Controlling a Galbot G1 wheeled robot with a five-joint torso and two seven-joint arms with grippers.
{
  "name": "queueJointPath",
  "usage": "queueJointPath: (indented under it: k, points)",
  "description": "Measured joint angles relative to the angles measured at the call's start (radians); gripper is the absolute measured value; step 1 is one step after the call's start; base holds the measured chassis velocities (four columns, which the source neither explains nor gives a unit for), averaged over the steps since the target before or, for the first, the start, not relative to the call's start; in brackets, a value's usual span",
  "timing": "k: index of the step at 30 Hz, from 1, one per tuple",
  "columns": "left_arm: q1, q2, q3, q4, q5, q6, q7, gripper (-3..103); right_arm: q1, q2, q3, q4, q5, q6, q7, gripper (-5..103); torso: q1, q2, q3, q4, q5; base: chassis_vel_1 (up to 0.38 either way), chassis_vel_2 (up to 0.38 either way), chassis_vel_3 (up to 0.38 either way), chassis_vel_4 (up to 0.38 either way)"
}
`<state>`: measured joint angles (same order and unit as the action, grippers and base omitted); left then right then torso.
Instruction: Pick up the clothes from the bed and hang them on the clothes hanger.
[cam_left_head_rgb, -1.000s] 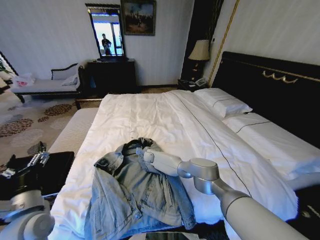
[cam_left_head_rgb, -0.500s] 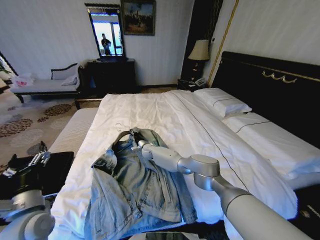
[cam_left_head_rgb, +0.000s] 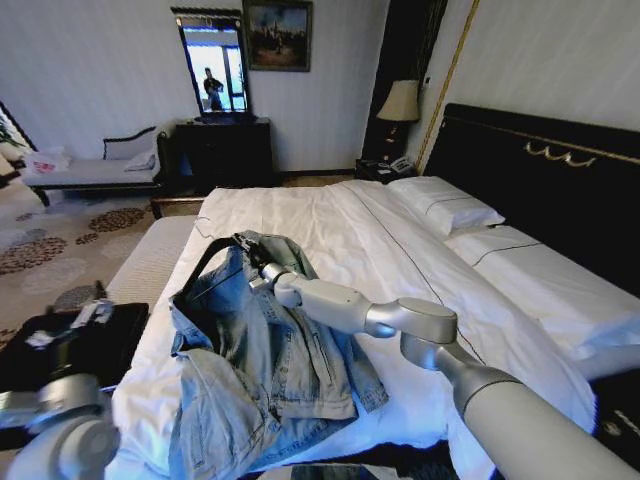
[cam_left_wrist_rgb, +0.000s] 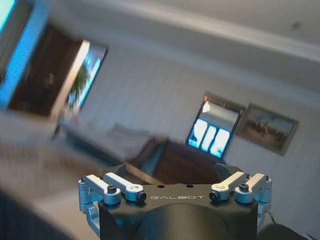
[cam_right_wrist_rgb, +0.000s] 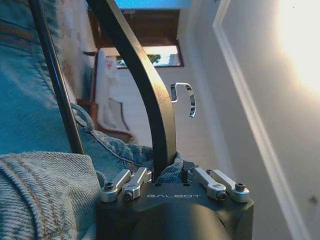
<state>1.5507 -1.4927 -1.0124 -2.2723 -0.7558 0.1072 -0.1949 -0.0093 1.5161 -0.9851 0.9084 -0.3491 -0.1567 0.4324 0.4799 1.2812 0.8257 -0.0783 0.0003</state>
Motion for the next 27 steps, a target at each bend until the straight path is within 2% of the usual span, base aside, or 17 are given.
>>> queueJointPath:
  k: [2, 5, 9, 13, 18, 27]
  points:
    - [-0.01, -0.002, 0.02, 0.017, -0.027, 0.012, -0.014, 100, -0.011, 0.001, 0.0, -0.011, -0.001, 0.0, -0.001, 25, 0.0, 0.0, 0.0, 0.0, -0.0001, 0.0, 0.0, 0.0, 0.0]
    - [-0.061, -0.008, 0.086, 0.098, -0.158, 0.046, -0.054, 100, -0.047, 0.009, 0.0, -0.043, -0.007, -0.001, -0.004, 25, 0.0, 0.0, 0.0, 0.0004, -0.0001, 0.0, 0.0, 0.0, 0.0]
    - [-0.11, 0.01, 0.152, 0.192, -0.211, 0.073, -0.048, 100, -0.06, 0.008, 0.0, -0.047, -0.016, 0.0, -0.006, 25, 0.0, 0.0, 0.0, 0.0004, -0.0001, 0.0, 0.0, 0.0, 0.0]
    - [-0.158, 0.032, 0.209, 0.261, -0.222, 0.103, -0.05, 100, -0.061, 0.005, 0.003, -0.048, -0.026, 0.005, -0.01, 25, 0.0, 0.0, 0.0, 0.0002, -0.0003, 0.0, 0.0, 0.0, 0.0]
    - [-0.18, 0.053, 0.262, 0.291, -0.185, 0.157, -0.097, 100, -0.065, 0.006, 0.01, -0.042, -0.03, 0.005, -0.008, 25, 0.0, 0.0, 0.0, 0.0002, -0.0002, 0.0, 0.0, 0.0, 0.0]
    - [-0.152, 0.046, 0.282, 0.297, -0.152, 0.175, -0.131, 100, -0.069, 0.009, 0.012, -0.041, -0.031, 0.005, -0.005, 25, 0.0, 0.0, 0.0, 0.0003, -0.0002, 0.0, 0.0, 0.0, 0.0]
